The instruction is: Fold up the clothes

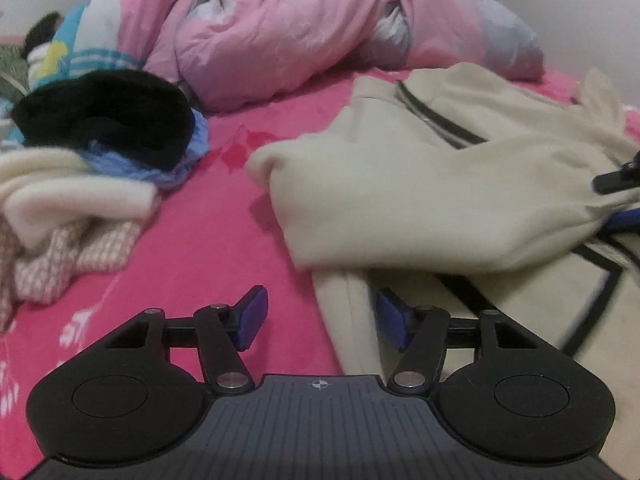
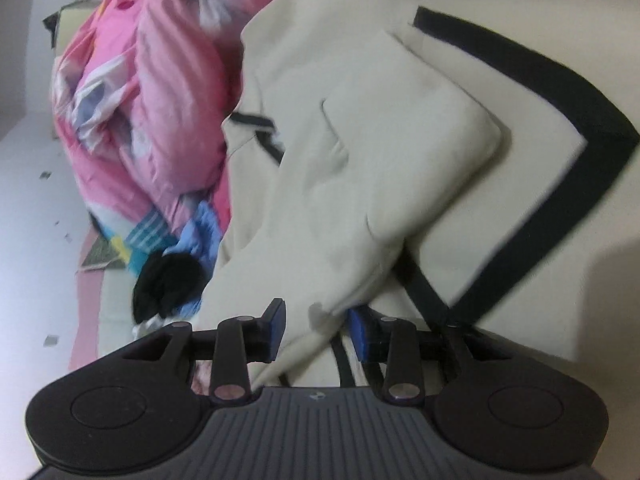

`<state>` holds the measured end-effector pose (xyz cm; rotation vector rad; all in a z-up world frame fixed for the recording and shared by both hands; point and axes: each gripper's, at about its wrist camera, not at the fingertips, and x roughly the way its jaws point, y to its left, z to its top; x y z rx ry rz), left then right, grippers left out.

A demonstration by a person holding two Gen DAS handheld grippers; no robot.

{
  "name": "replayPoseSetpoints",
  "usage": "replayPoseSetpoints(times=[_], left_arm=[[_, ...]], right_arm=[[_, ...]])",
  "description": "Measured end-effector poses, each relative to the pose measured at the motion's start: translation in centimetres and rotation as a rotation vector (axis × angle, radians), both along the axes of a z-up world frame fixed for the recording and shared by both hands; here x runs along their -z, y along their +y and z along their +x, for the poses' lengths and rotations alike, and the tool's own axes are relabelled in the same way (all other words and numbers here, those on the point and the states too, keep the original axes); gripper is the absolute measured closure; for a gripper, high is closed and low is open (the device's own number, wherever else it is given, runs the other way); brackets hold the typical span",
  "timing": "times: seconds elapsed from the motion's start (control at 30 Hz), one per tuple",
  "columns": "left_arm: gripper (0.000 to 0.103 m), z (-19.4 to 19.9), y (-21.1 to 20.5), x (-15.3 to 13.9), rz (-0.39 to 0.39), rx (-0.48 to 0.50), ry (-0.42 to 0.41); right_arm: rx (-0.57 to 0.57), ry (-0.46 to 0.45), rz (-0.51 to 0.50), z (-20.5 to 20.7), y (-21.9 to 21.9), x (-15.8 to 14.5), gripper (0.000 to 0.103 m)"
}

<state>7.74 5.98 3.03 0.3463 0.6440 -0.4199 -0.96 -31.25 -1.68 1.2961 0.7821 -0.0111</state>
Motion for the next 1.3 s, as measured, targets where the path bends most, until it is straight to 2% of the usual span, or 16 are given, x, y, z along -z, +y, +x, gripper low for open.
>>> replayPoseSetpoints(times=[0.1, 0.37, 0.4, 0.47, 0.5, 0.6, 0.7, 0.77, 0.83, 0.93, 1.0, 1.07, 1.1, 1.13, 1.23, 1.3], left_arm=[[0.044, -0.3, -0.1, 0.7, -0.028, -0.019, -0.018], [0.045, -0.2, 2.1, 1.7, -0.184, -0.092, -0.017], [0.047, -0.2, 2.2, 1.8, -0.192, -0.098, -0.018], [0.052, -0.2, 2.6, 1.9, -0.210, -0.109, -0.019], [0.057, -0.1, 2.7, 2.0, -0.218, -0.115, -0.019], [0.066, -0.5, 2.8, 1.8, -0.213, -0.132, -0.041], [0.071, -0.9, 2.8, 1.6, -0.206, -0.148, -0.065], [0.071, -1.2, 2.8, 1.5, -0.201, -0.159, -0.080], [0.072, -1.3, 2.5, 1.4, -0.178, -0.166, -0.092], [0.073, -0.9, 2.7, 1.8, -0.184, -0.170, -0.055], [0.073, -0.8, 2.7, 1.9, -0.184, -0.159, -0.044], [0.073, -1.0, 2.6, 1.9, -0.176, -0.155, -0.045], [0.072, -0.9, 2.7, 1.8, -0.176, -0.148, -0.039], [0.072, -0.9, 2.9, 1.7, -0.187, -0.142, -0.030], [0.072, -1.1, 3.7, 1.1, -0.230, -0.116, -0.001], [0.070, -1.6, 4.4, 0.4, -0.261, -0.076, 0.015]], right_arm=[[0.063, -0.009, -0.041, 0.5, 0.2, -0.2, 0.067], [0.222, -0.044, -0.022, 0.7, 0.1, 0.2, 0.067], [0.231, -0.052, -0.039, 1.2, 0.1, 0.0, 0.069], [0.229, -0.076, -0.094, 2.6, 0.4, -0.6, 0.089], [0.209, -0.097, -0.132, 3.5, 0.5, -1.3, 0.093], [0.122, -0.274, -0.258, 6.0, 1.7, -6.4, 0.096], [0.048, -0.512, -0.441, 6.0, 3.2, -12.9, 0.098], [0.037, -0.578, -0.541, 5.2, 3.3, -15.3, 0.098], [0.049, -0.520, -0.571, 4.7, 2.1, -14.2, 0.098], [0.100, -0.236, -0.530, 4.9, -1.2, -7.6, 0.097], [0.096, -0.039, -0.464, 5.1, -3.4, -2.7, 0.097], [0.092, 0.005, -0.322, 4.3, -4.8, 0.0, 0.095], [0.091, 0.002, -0.319, 3.9, -4.9, -0.2, 0.093], [0.080, 0.004, -0.376, 3.5, -4.7, -1.2, 0.086], [0.053, 0.000, -0.572, 2.1, -3.6, -4.8, 0.076], [0.020, -0.028, -0.735, 1.8, -2.1, -7.7, 0.076]])
